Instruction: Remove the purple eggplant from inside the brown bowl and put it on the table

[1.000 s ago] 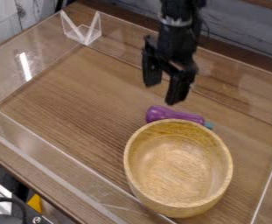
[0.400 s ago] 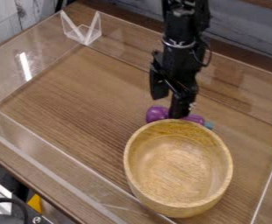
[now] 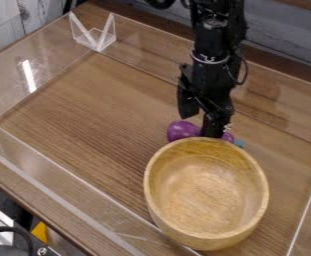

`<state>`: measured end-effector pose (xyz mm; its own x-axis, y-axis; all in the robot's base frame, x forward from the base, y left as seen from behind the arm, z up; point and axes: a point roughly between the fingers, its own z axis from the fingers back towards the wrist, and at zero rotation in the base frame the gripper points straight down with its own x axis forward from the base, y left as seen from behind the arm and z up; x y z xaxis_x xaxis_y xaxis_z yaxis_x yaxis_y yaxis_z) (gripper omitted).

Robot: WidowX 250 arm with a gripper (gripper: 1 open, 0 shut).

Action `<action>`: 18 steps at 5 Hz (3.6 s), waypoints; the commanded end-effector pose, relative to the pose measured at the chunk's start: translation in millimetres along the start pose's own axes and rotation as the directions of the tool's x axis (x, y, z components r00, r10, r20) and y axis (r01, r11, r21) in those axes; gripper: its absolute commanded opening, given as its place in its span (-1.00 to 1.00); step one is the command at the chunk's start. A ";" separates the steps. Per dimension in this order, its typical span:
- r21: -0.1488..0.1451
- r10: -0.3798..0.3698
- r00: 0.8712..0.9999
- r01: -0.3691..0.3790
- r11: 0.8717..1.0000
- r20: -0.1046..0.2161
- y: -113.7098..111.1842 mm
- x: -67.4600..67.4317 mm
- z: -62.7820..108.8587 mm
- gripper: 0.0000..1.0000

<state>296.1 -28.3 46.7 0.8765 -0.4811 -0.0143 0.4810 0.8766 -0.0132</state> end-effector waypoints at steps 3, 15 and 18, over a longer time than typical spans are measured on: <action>0.027 0.107 0.992 -0.109 0.994 0.071 35.0 11.5 -7.9 1.00; -0.048 0.115 0.989 -0.111 0.993 0.095 2.5 14.9 2.8 -1.00; -0.070 0.165 0.980 -0.158 0.985 0.107 12.0 0.7 21.7 -1.00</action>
<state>293.0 -19.4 46.5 0.9434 -0.3313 0.0174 0.3313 0.9376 -0.1053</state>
